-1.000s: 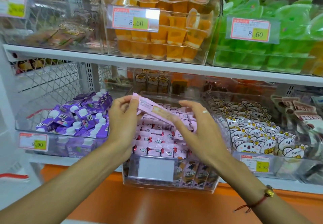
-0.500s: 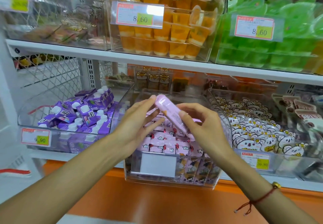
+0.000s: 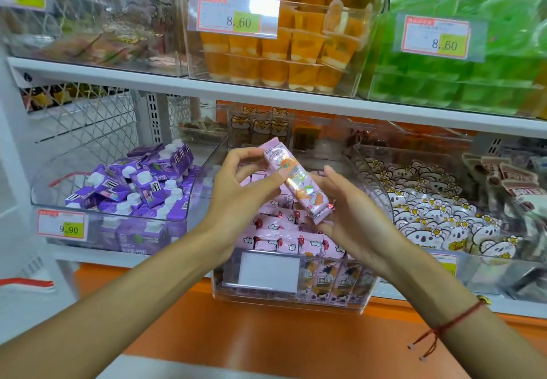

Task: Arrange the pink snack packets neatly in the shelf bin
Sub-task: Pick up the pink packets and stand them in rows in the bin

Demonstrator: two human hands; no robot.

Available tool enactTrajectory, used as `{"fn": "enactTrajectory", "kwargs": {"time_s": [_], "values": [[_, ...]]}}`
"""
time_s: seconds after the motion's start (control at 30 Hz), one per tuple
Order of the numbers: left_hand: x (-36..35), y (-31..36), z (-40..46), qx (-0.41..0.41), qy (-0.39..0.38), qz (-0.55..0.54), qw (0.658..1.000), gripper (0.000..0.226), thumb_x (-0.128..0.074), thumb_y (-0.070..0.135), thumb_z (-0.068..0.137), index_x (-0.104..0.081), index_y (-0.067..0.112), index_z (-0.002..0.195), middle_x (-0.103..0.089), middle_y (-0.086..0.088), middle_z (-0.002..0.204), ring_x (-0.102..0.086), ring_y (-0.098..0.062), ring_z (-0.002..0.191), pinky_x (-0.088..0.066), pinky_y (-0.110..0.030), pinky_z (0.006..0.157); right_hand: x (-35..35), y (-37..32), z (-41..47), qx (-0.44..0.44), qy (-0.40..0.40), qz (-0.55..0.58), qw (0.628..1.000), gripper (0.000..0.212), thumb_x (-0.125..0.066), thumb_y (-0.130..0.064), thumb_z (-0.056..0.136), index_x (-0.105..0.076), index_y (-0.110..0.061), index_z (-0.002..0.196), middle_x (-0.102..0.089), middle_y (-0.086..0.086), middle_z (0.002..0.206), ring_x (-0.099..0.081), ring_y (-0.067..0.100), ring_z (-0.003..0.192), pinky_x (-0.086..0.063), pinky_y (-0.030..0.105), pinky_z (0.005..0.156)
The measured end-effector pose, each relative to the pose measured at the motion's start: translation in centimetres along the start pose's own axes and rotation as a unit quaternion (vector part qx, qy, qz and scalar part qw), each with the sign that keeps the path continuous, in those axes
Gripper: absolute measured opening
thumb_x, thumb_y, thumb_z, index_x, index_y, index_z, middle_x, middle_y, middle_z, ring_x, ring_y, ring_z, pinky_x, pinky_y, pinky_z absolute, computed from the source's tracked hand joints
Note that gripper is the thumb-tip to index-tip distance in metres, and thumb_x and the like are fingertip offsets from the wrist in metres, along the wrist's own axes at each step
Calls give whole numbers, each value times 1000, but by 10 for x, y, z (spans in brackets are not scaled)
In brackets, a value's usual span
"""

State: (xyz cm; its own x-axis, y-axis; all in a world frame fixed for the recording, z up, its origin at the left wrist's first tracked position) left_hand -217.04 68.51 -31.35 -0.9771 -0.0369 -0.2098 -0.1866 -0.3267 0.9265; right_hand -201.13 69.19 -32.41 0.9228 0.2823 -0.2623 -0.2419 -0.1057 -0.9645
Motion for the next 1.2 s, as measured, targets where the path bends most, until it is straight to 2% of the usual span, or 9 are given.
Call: {"fn": "enactTrajectory", "kwargs": {"time_s": [0.1, 0.23, 0.33, 0.47, 0.63, 0.77, 0.93, 1.07, 1.2], "values": [[-2, -5, -2, -15, 44, -15, 999, 37, -74, 16, 79, -53, 20, 108, -66, 0, 109, -68, 1, 87, -54, -15, 66, -6, -2, -1, 34, 6, -3, 999, 30, -61, -24, 88, -64, -18, 117, -73, 1, 93, -68, 14, 85, -54, 20, 70], [1, -11, 4, -43, 9, 138, 990, 39, -71, 20, 83, -47, 27, 113, -59, 9, 120, -60, -4, 105, -50, -24, 89, 8, -10, 0, 124, 184, -48, 974, 39, -67, -21, 84, -55, -7, 119, -72, 4, 96, -69, 10, 80, -54, 20, 66], [2, -6, 5, -172, -32, 388, 905, 40, -65, 12, 86, -52, 31, 118, -52, 18, 122, -47, 0, 114, -37, -21, 98, 20, -16, -2, 209, 292, -217, 908, 32, -65, -27, 88, -53, -10, 113, -66, 4, 101, -65, 17, 93, -54, 33, 83], [-1, -15, 8, -194, -118, 546, 806, 30, -49, 20, 95, -52, 29, 124, -58, 9, 124, -54, -13, 110, -46, -30, 84, 13, -18, 8, 270, 258, -361, 854, 22, -58, -24, 93, -57, -13, 111, -65, 0, 97, -61, 12, 88, -50, 31, 78], [4, -23, 15, -178, -162, 672, 700, 36, -34, 39, 98, -61, 20, 84, -65, 1, 87, -58, -22, 85, -32, -28, 64, 6, -8, 31, 251, 190, -509, 801, 36, -48, -24, 98, -47, -16, 134, -54, 6, 125, -53, 15, 100, -39, 25, 86], [5, -26, 16, -188, -153, 680, 692, 37, -34, 41, 98, -63, 20, 89, -65, 3, 95, -60, -20, 87, -29, -28, 59, 16, -22, 32, 252, 152, -580, 760, 42, -48, -23, 98, -44, -15, 139, -54, 10, 126, -53, 22, 106, -41, 32, 91], [6, -24, 14, -219, -96, 585, 775, 33, -44, 35, 96, -47, 30, 129, -57, 12, 124, -54, -13, 106, -39, -26, 68, 1, -3, 37, 241, 71, -574, 780, 47, -61, -22, 90, -40, -23, 131, -64, 7, 102, -61, 14, 76, -54, 35, 71], [4, -35, 12, -156, -145, 515, 830, 47, -41, 37, 97, -30, 34, 143, -55, 15, 123, -58, -10, 94, -41, -18, 69, 8, 7, 47, 196, 107, -560, 798, 35, -68, -28, 86, -50, -19, 114, -65, 3, 98, -60, 14, 76, -51, 32, 69], [3, -43, 12, -156, -191, 571, 783, 40, -34, 35, 100, -40, 34, 140, -42, 15, 145, -43, -5, 127, -40, -26, 95, 10, 10, 50, 160, 88, -612, 770, 29, -59, -30, 90, -64, -14, 114, -64, 2, 109, -62, 19, 95, -48, 30, 79]]}}
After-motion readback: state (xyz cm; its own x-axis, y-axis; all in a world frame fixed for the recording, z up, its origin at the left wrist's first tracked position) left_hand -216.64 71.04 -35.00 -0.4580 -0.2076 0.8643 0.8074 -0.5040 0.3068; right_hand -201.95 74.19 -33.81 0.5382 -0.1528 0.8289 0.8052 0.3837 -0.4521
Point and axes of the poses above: each hand's wrist, its own z-axis towards the middle knuckle, its own x-axis out of the back of the hand, y = z × x, the point moved 4 cm from there along z, towards the middle knuckle
